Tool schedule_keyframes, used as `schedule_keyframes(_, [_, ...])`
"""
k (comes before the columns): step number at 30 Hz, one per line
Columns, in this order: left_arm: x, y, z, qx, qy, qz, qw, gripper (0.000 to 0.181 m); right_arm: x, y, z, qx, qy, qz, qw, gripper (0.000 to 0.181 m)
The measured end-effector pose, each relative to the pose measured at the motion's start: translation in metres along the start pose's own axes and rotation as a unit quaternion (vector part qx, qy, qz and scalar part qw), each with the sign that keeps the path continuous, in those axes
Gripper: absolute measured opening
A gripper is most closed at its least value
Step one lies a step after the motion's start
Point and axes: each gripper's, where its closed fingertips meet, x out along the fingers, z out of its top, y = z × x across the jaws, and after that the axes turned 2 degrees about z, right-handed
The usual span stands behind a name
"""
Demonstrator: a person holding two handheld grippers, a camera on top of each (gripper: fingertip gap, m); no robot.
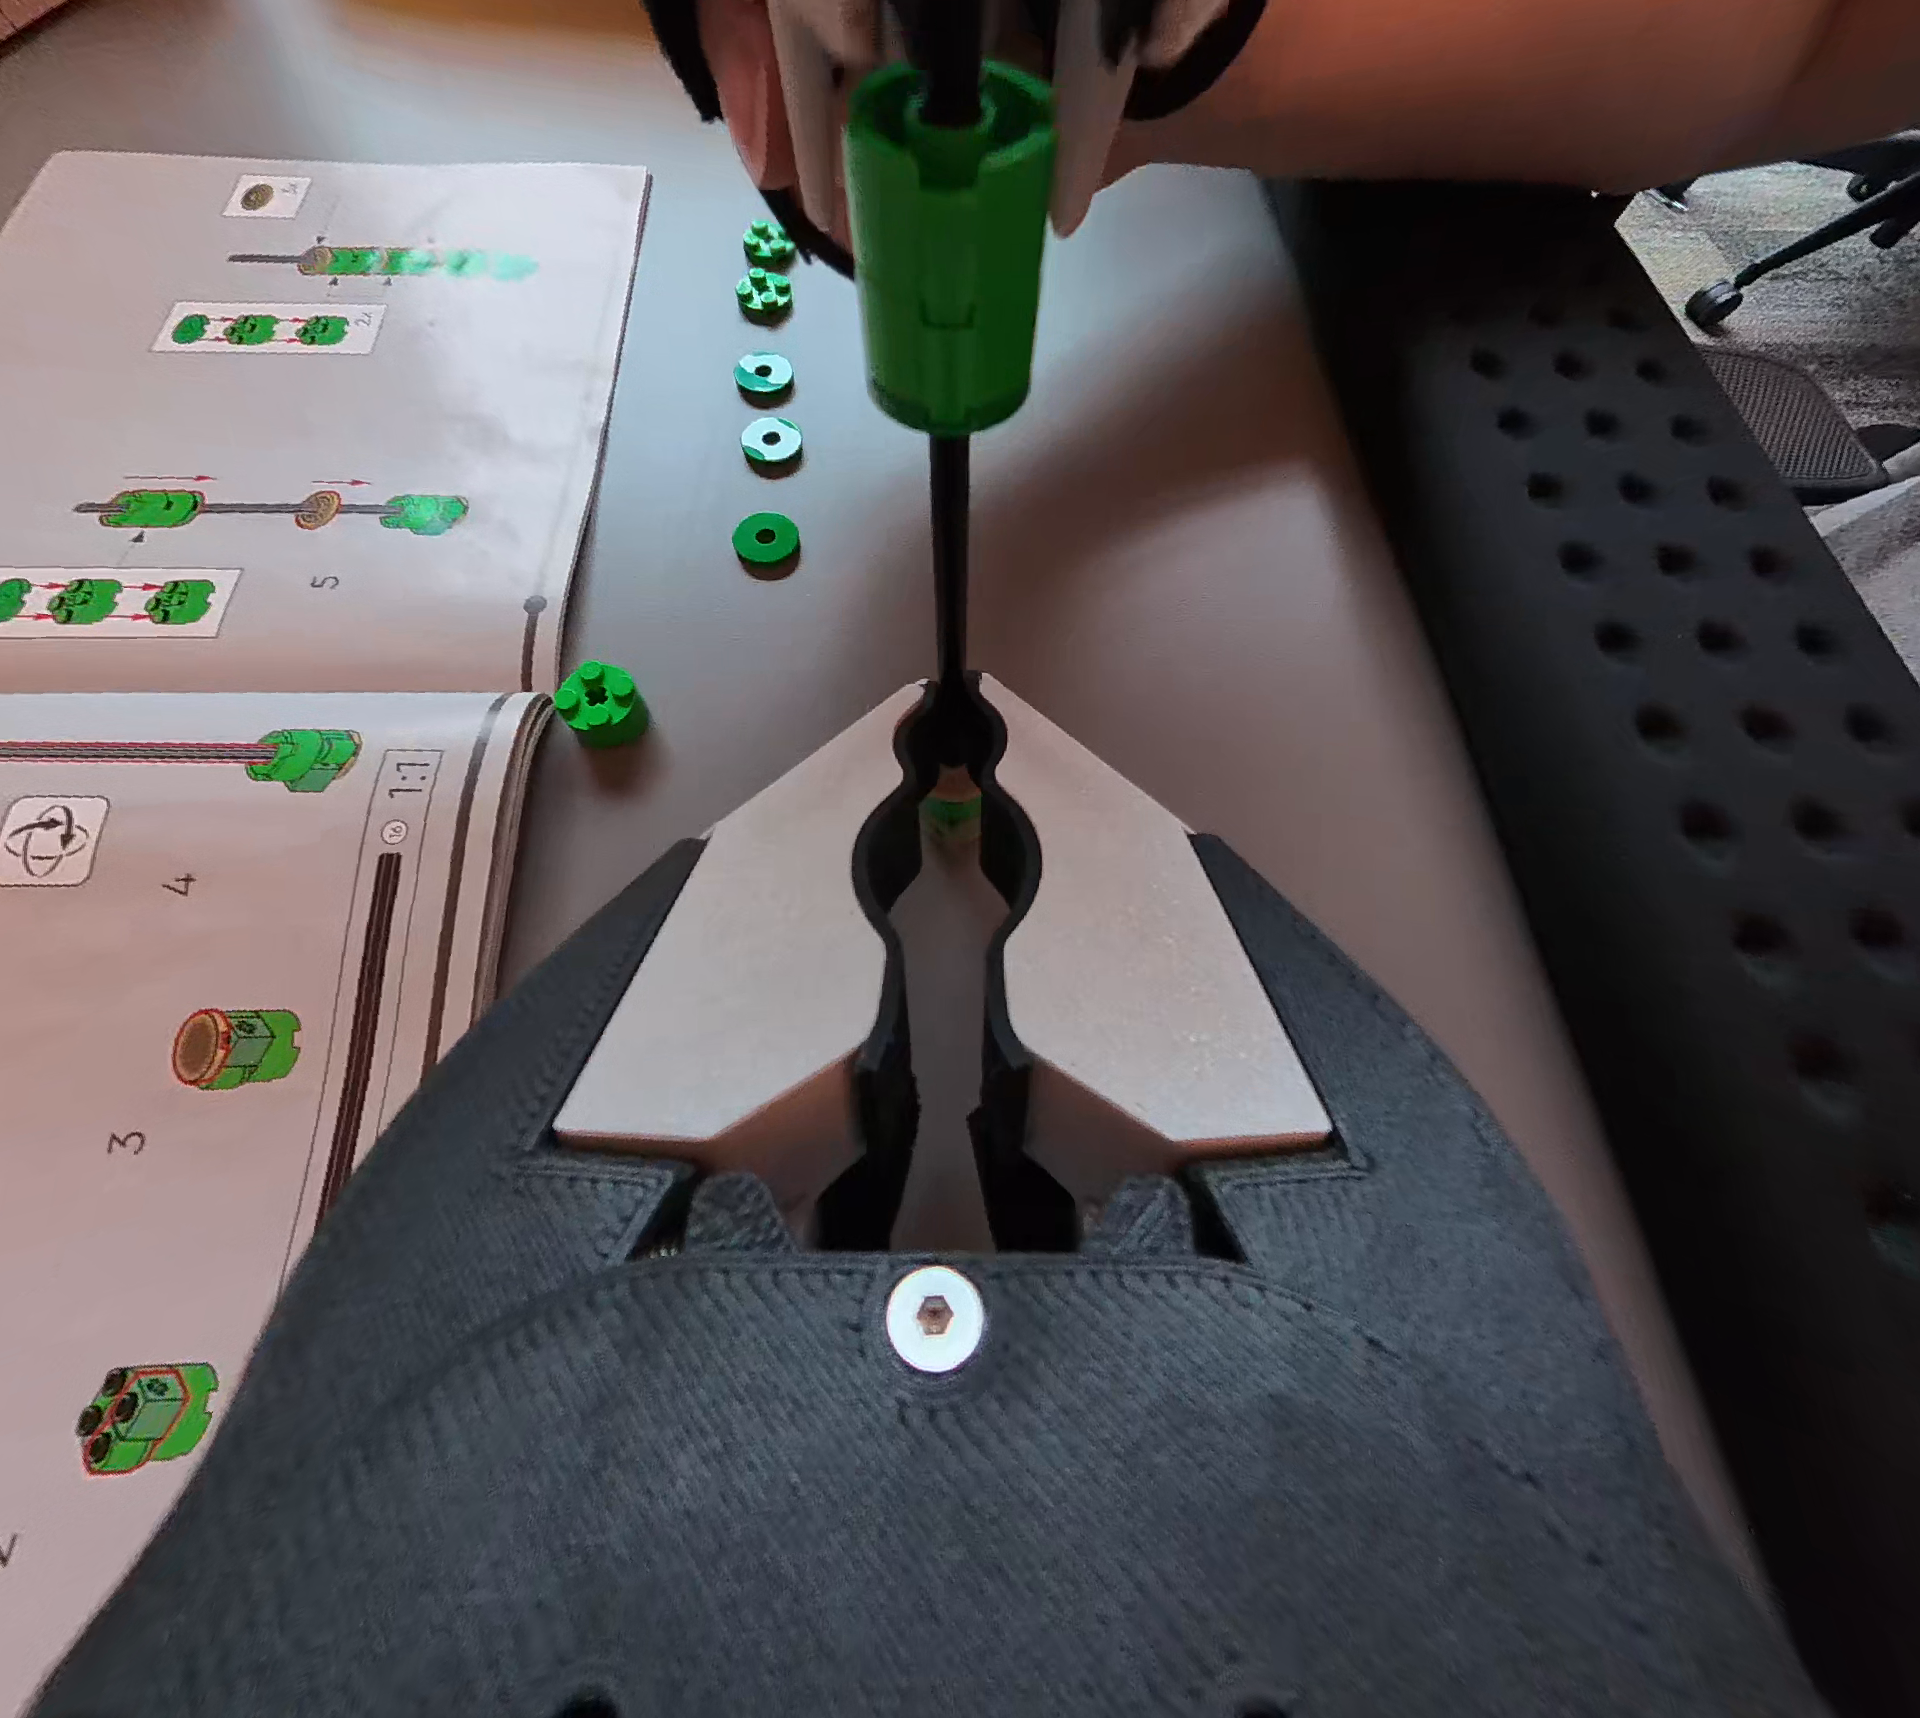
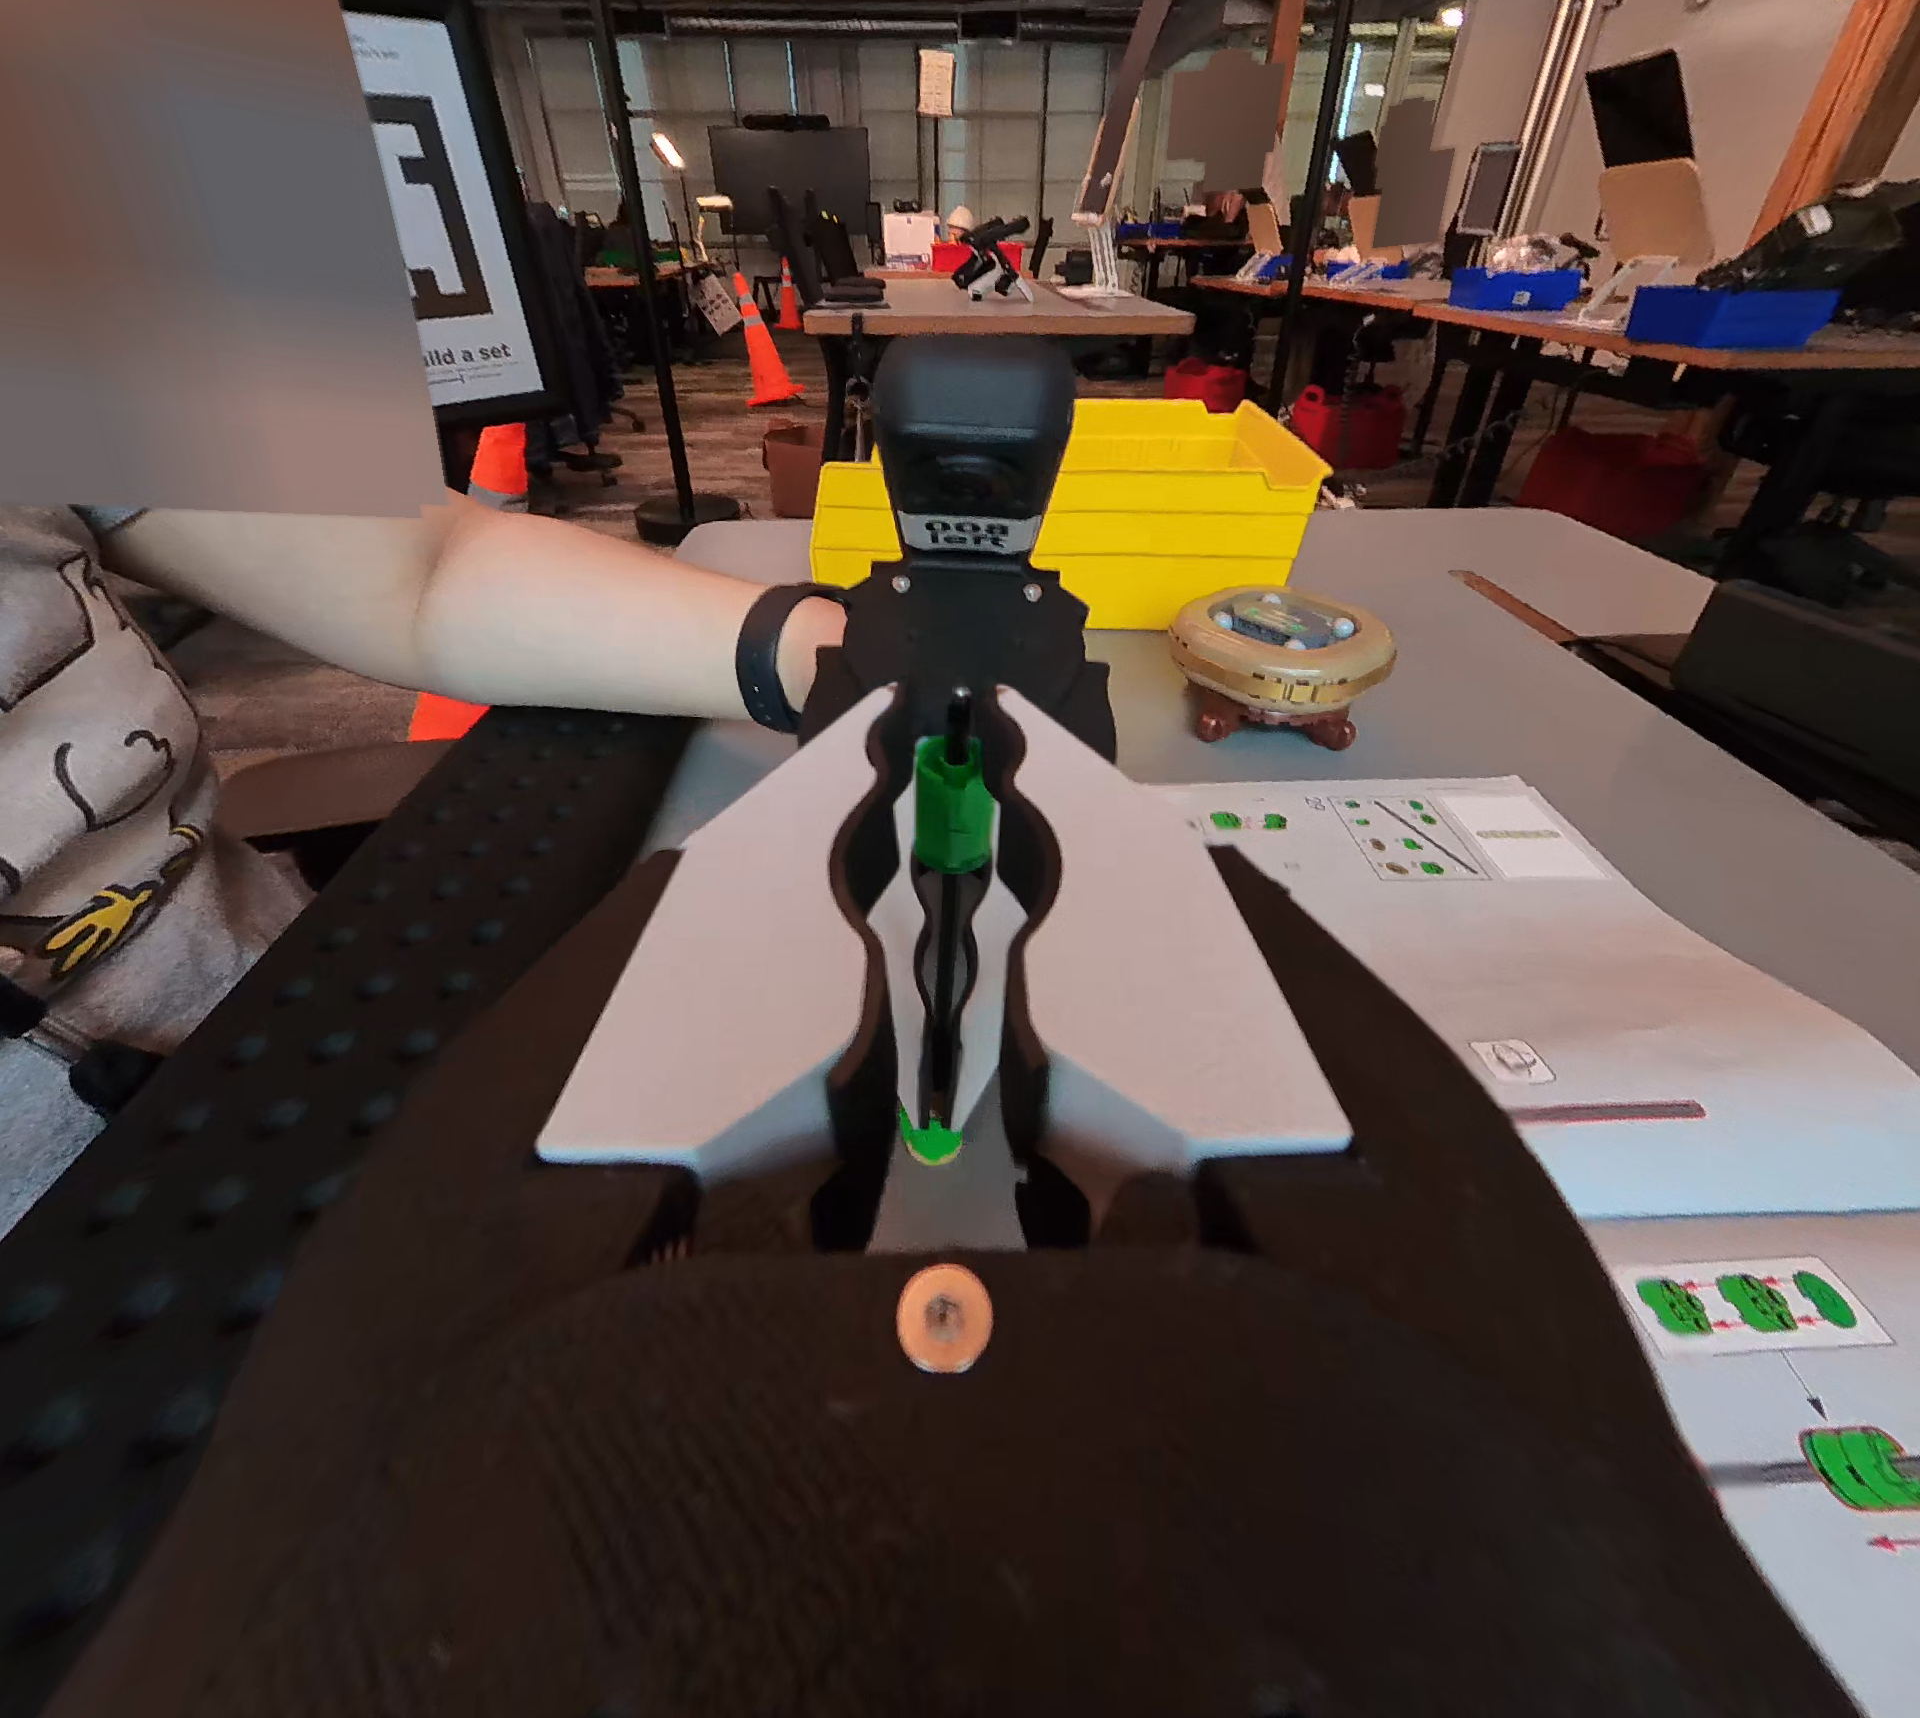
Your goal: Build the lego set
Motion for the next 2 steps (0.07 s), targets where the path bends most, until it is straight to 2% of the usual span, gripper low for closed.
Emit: schedule_keyframes(2, [0.0,-0.0002,0.0,0.0,0.0,-0.001,1.0,0.001,0.0011,-0.0016,-0.0052,0.005,0.016,-0.004,1.0,0.011])
